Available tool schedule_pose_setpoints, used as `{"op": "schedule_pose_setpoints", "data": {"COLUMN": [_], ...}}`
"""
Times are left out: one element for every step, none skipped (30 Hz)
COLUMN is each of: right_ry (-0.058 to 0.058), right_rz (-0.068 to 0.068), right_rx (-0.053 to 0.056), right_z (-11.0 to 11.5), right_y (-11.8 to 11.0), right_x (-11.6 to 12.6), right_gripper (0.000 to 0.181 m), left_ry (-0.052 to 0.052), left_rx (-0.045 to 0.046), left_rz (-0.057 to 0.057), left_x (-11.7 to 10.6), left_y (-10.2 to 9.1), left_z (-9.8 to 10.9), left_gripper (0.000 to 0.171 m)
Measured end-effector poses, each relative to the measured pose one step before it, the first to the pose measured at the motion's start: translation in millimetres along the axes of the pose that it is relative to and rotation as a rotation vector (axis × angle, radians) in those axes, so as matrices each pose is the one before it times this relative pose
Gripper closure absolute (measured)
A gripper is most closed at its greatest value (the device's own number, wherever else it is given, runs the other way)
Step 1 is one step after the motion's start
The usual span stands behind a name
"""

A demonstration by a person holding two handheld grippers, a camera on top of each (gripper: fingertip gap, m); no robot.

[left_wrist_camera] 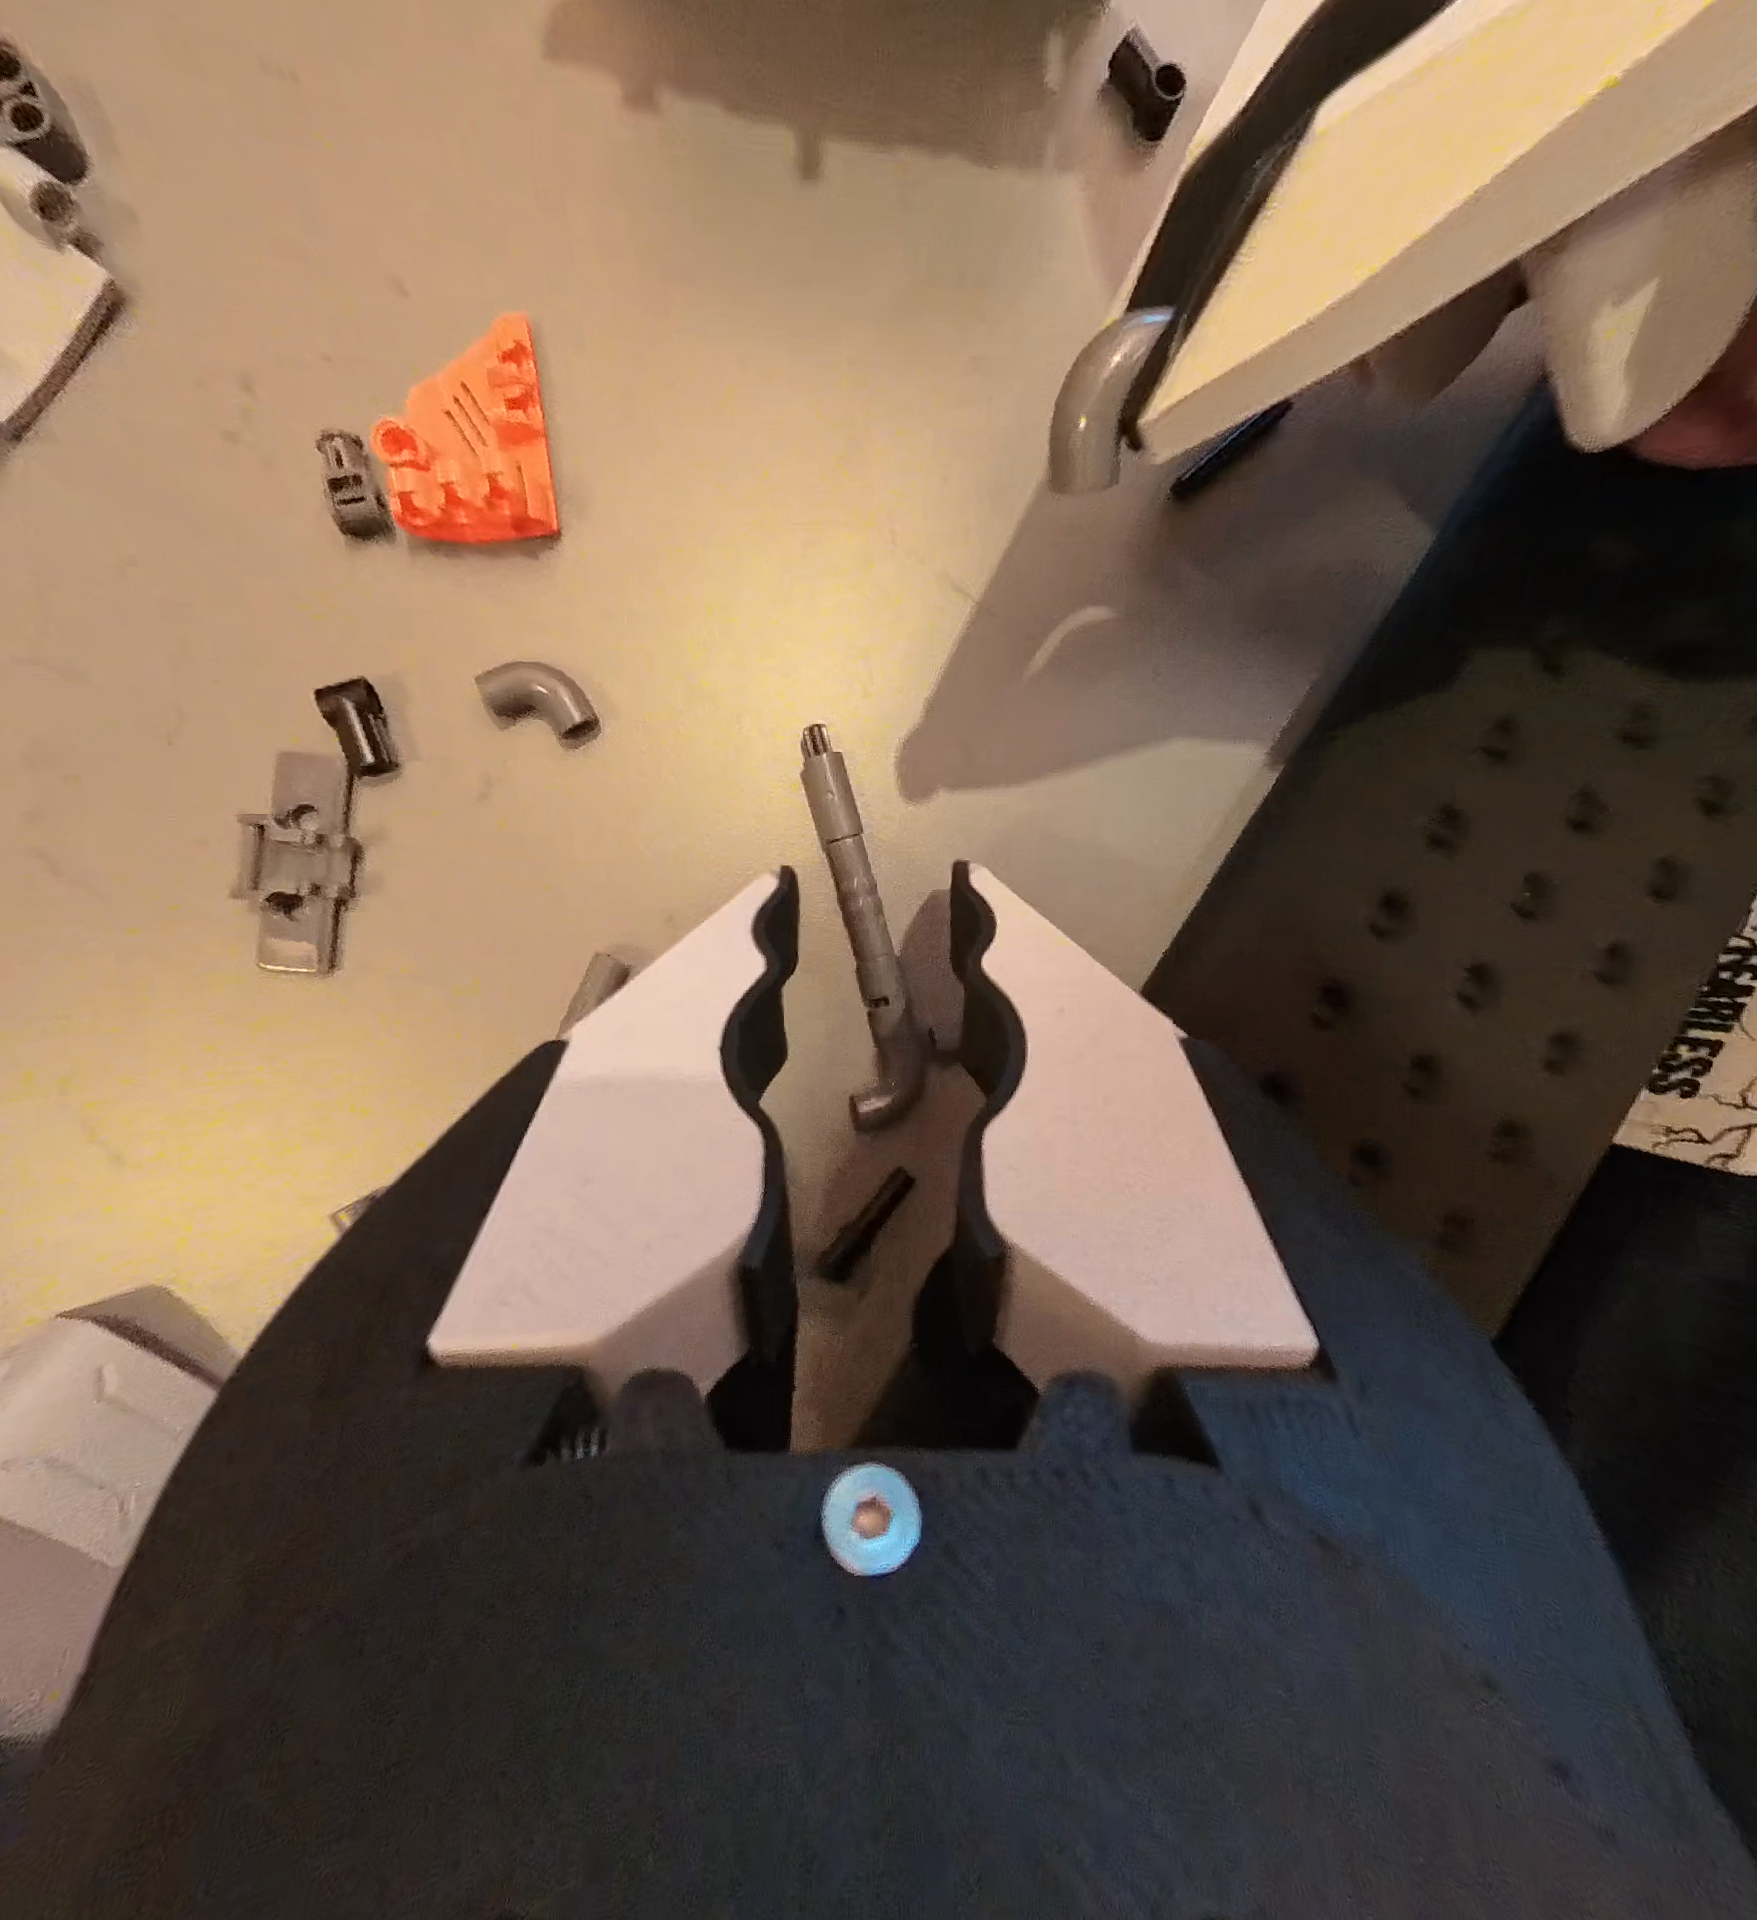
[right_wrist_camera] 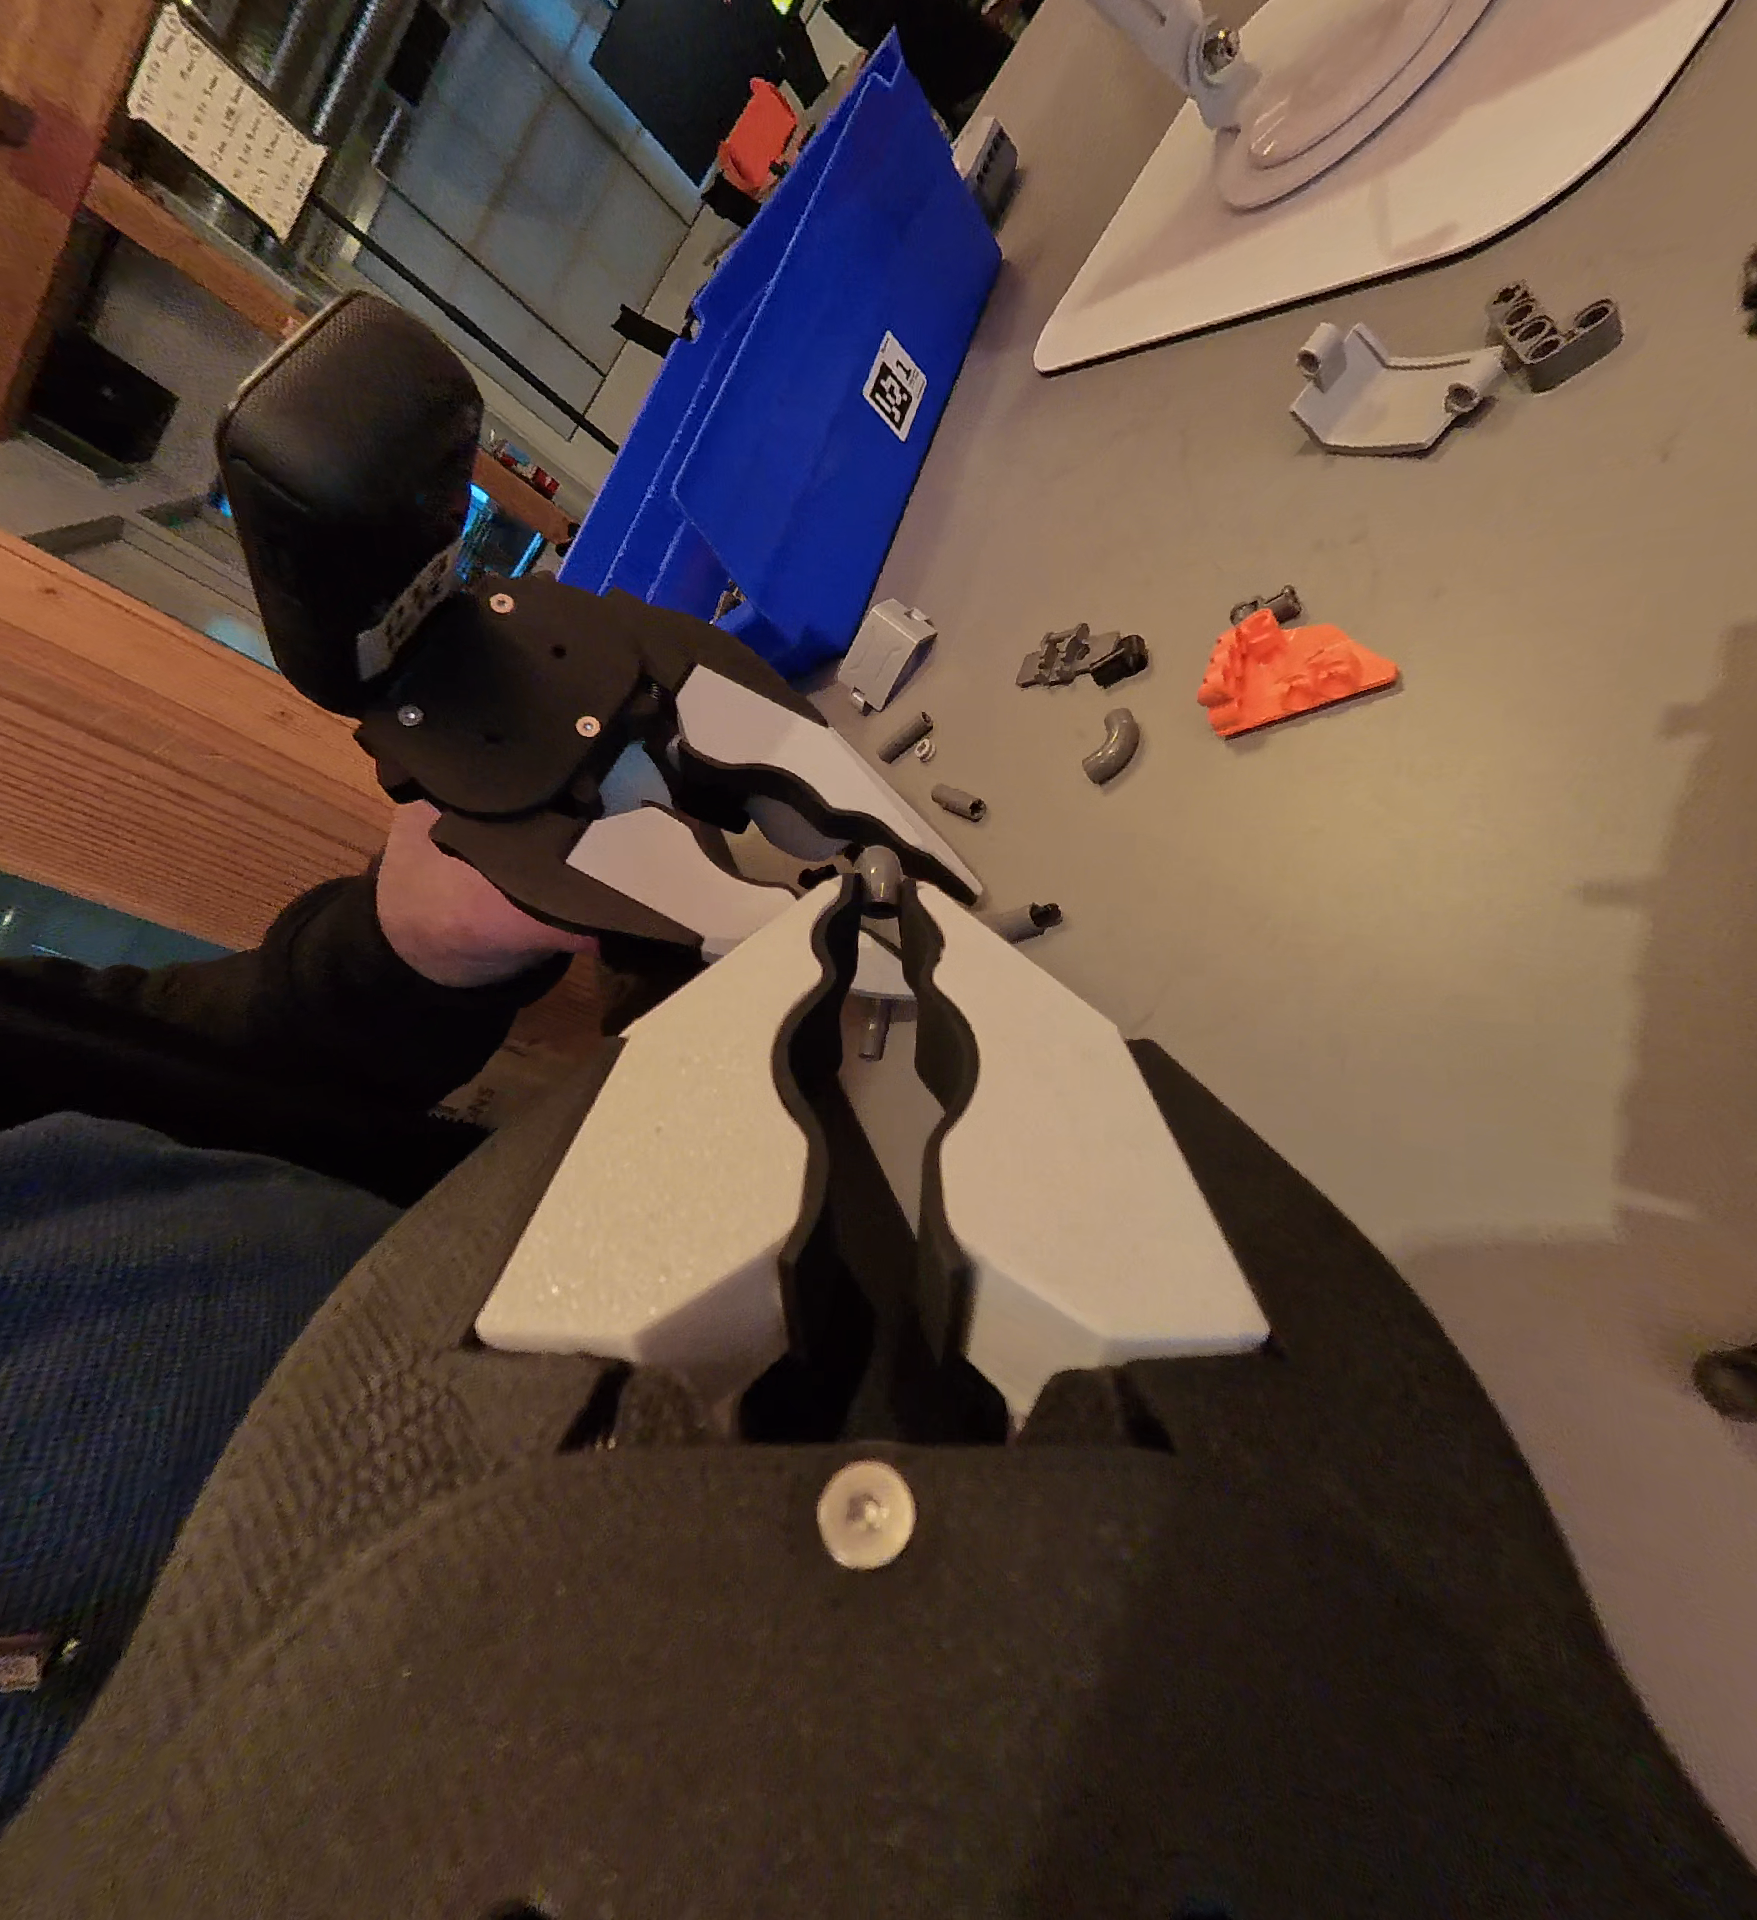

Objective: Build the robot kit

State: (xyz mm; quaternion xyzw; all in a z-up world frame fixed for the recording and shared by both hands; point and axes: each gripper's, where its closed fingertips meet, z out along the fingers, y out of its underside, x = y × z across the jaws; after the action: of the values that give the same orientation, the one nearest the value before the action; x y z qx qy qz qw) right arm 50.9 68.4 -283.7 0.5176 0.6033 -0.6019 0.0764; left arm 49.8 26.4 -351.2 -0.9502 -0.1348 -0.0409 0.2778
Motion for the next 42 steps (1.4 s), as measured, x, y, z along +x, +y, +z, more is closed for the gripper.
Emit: {"op": "schedule_pose_setpoints", "data": {"right_ry": [0.0032, 0.0035, 0.0011, 0.0013, 0.0030, 0.0005, -0.0003, 0.0024, -0.0019, -0.0107, -0.0134, -0.0168, -0.0247, -0.0274, -0.0210, -0.0138, -0.0131, -0.0165, -0.0118, -0.0053, -0.0007, 0.0014, 0.0033, 0.0056, 0.0070, 0.0091, 0.0084, 0.0056, -0.0006, -0.0009, -0.0074, -0.0096, 0.0039, 0.0024, -0.0098, -0.0133, -0.0095, -0.0140, -0.0165, -0.0026, 0.0010, -0.0063], "right_rz": [-0.0021, -0.0031, -0.0011, 0.0011, 0.0005, 0.0000, 0.0007, -0.0005, 0.0012, 0.0063, 0.0112, 0.0142, 0.0160, 0.0163, 0.0131, 0.0053, -0.0024, -0.0015, 0.0032, 0.0006, -0.0055, -0.0053, -0.0050, -0.0120, -0.0224, -0.0223, -0.0142, -0.0089, -0.0025, 0.0030, 0.0009, 0.0012, 0.0009, -0.0047, -0.0057, -0.0080, -0.0052, -0.0008, -0.0003, -0.0010, 0.0010, 0.0041], "right_rx": [-0.0054, -0.0024, -0.0016, -0.0012, 0.0002, 0.0027, 0.0051, 0.0056, 0.0083, 0.0132, 0.0144, 0.0145, 0.0165, 0.0168, 0.0130, 0.0090, 0.0098, 0.0090, 0.0048, 0.0012, -0.0033, -0.0080, -0.0091, -0.0125, -0.0194, -0.0222, -0.0216, -0.0154, -0.0083, -0.0023, 0.0021, 0.0025, 0.0004, -0.0032, -0.0066, 0.0002, 0.0024, -0.0056, -0.0082, -0.0039, -0.0008, -0.0013], "right_z": [0.47, 0.31, 0.02, 0.07, -0.15, -0.62, -1.11, -1.93, -2.38, -2.48, -2.31, -1.86, -1.38, -0.98, -0.93, -0.61, -0.39, -0.35, -0.29, -0.18, -0.12, 0.01, -0.14, -0.80, -1.47, -1.91, -2.03, -1.95, -1.57, -1.44, -1.27, -0.90, -0.71, -0.29, -0.02, -0.36, 0.02, 1.03, 1.76, 1.37, 1.02, 0.91], "right_y": [0.91, 0.49, 0.21, -0.04, -0.34, -0.83, -1.37, -1.74, -2.28, -2.98, -3.26, -3.33, -3.66, -3.98, -3.47, -2.74, -2.65, -2.23, -1.34, -0.61, 0.28, 1.07, 1.58, 1.84, 2.30, 2.62, 3.01, 2.88, 2.31, 1.46, 0.71, 0.72, 1.06, 1.44, 1.57, 0.20, -0.33, 0.94, 1.62, 1.19, 0.92, 0.89], "right_x": [0.28, 0.39, 0.05, 0.24, 0.74, 0.51, 0.38, 0.73, 0.12, -1.18, -1.66, -2.27, -3.57, -3.96, -2.84, -1.97, -2.32, -3.12, -2.31, -1.31, -0.73, -0.32, -0.12, -0.13, -0.23, 0.63, 1.71, 1.86, 1.17, 0.82, -0.74, -1.51, 0.17, -0.23, -2.22, -3.09, -2.46, -2.88, -3.03, -0.77, 0.23, -0.20], "right_gripper": [0.177, 0.177, 0.177, 0.177, 0.177, 0.177, 0.177, 0.177, 0.177, 0.177, 0.177, 0.177, 0.177, 0.177, 0.177, 0.177, 0.177, 0.177, 0.177, 0.177, 0.177, 0.177, 0.177, 0.177, 0.177, 0.177, 0.177, 0.177, 0.177, 0.177, 0.177, 0.178, 0.178, 0.177, 0.177, 0.177, 0.177, 0.177, 0.177, 0.177, 0.177, 0.177], "left_ry": [0.0011, -0.0025, -0.0167, -0.0143, -0.0002, -0.0088, 0.0031, 0.0250, 0.0387, 0.0325, 0.0370, 0.0555, 0.0769, 0.0918, 0.0866, 0.0748, 0.0668, 0.0502, 0.0268, 0.0175, 0.0055, -0.0082, -0.0081, -0.0255, -0.0212, -0.0144, -0.0259, -0.0301, -0.0004, 0.0252, 0.0243, 0.0186, 0.0328, 0.0398, 0.0352, 0.0326, 0.0162, 0.0150, 0.0175, 0.0040, -0.0024, 0.0152], "left_rx": [-0.00334, -0.00700, 0.00396, -0.00292, 0.00820, 0.01242, 0.01388, 0.02140, 0.04691, 0.04465, 0.04317, 0.06009, 0.07104, 0.06420, 0.05635, 0.05707, 0.03933, 0.02380, 0.02262, 0.01020, -0.00170, 0.00393, -0.00337, -0.02816, -0.03849, -0.03163, -0.03291, -0.04106, -0.01157, 0.02355, 0.02152, 0.00758, 0.01862, 0.03098, 0.02050, 0.01060, 0.01020, 0.01103, -0.00444, -0.01154, -0.00783, -0.00712], "left_rz": [0.0012, 0.0031, 0.0083, 0.0104, 0.0092, -0.0004, -0.0027, -0.0116, -0.0199, -0.0244, -0.0252, -0.0386, -0.0551, -0.0728, -0.0783, -0.0657, -0.0441, -0.0274, -0.0158, -0.0094, -0.0003, 0.0127, 0.0242, 0.0387, 0.0389, 0.0264, 0.0321, 0.0354, 0.0182, -0.0029, -0.0138, -0.0201, -0.0254, -0.0263, -0.0257, -0.0230, -0.0181, -0.0088, -0.0014, 0.0004, 0.0036, 0.0049], "left_x": [0.73, 0.52, -1.22, -1.00, 0.84, -1.00, 0.29, 2.71, 3.57, 1.98, 2.48, 4.57, 6.65, 7.30, 5.31, 3.83, 4.30, 4.00, 2.31, 1.53, 0.48, -0.05, 1.15, -0.10, 0.85, 0.86, -1.55, -2.70, 0.65, 3.41, 2.21, 0.51, 2.34, 3.46, 2.78, 2.13, 0.05, 0.85, 2.23, 0.70, -0.37, 2.39], "left_y": [0.34, 0.40, -1.43, -0.16, -1.32, -1.36, -0.76, -1.55, -5.16, -5.35, -5.93, -8.53, -10.36, -9.47, -8.15, -8.09, -5.74, -3.60, -3.22, -1.14, 0.87, 0.26, 1.23, 4.94, 6.59, 5.32, 5.18, 5.80, 1.07, -4.01, -3.36, -0.58, -1.85, -3.58, -2.21, -0.89, -0.69, -0.99, 0.57, 1.16, 0.59, 0.66], "left_z": [2.45, 2.07, 0.83, 1.56, 1.35, 0.41, 0.29, -0.47, -2.85, -4.05, -4.16, -4.74, -5.04, -4.45, -3.93, -4.41, -3.37, -2.14, -1.57, -0.46, 0.37, 0.47, 0.80, 1.95, 2.65, 2.06, 1.42, 1.56, 0.86, -0.39, -0.30, 0.70, 0.57, 0.18, 0.54, 1.03, 0.90, 1.04, 1.86, 1.99, 1.71, 1.57], "left_gripper": [0.145, 0.147, 0.154, 0.162, 0.168, 0.168, 0.168, 0.168, 0.168, 0.168, 0.168, 0.168, 0.168, 0.168, 0.168, 0.168, 0.168, 0.168, 0.169, 0.169, 0.169, 0.169, 0.169, 0.169, 0.168, 0.168, 0.168, 0.168, 0.168, 0.168, 0.168, 0.168, 0.168, 0.168, 0.168, 0.168, 0.168, 0.168, 0.168, 0.168, 0.168, 0.168]}}
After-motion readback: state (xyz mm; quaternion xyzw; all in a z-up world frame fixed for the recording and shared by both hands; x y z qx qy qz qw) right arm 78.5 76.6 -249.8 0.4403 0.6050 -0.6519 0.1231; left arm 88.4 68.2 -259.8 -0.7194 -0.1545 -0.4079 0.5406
